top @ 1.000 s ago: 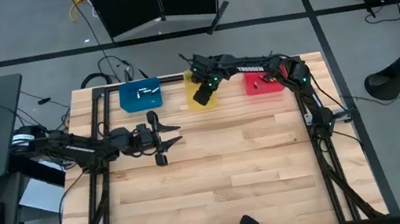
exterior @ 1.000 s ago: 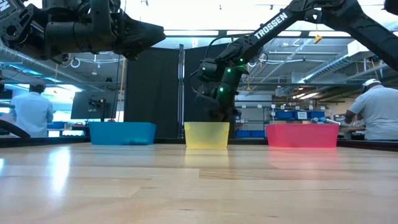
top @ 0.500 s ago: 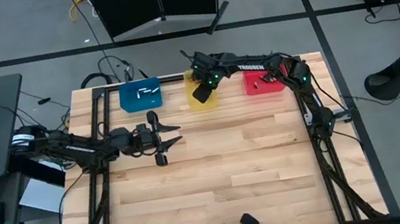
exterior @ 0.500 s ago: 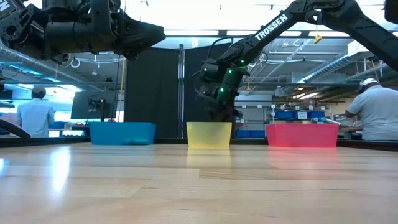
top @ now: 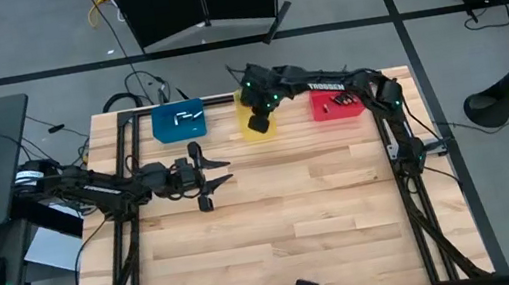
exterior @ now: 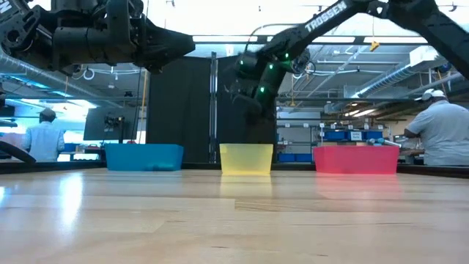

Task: Sort batteries
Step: Return to Home Position

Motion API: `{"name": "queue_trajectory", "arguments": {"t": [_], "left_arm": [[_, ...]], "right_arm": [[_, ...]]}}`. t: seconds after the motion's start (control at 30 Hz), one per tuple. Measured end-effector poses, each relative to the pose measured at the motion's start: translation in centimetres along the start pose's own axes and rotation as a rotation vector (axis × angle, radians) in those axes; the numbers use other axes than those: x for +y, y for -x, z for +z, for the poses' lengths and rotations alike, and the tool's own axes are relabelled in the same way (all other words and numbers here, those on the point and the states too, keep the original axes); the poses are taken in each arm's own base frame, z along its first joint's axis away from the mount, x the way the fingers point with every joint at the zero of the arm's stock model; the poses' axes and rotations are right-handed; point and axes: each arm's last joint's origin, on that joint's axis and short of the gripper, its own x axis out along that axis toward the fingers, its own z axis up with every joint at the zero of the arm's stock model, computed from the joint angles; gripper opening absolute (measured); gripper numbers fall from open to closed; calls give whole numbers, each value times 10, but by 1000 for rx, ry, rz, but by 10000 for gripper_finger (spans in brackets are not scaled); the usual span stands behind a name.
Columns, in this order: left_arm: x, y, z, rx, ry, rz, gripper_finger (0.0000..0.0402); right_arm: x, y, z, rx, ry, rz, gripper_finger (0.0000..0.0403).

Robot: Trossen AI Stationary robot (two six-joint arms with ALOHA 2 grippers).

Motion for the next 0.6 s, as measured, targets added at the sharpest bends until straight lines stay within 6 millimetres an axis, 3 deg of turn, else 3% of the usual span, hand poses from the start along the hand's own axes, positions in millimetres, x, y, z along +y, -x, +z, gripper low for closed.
{"name": "queue_trajectory", "arguments": {"t": [0.27,0.6], "left_arm": [[0,0,0,1,2,0,160],[0,0,0,1,18,0,160]], "right_arm": [[50,11,-13,-185,169,19,7],[65,33,-51,-414,172,30,5]]}}
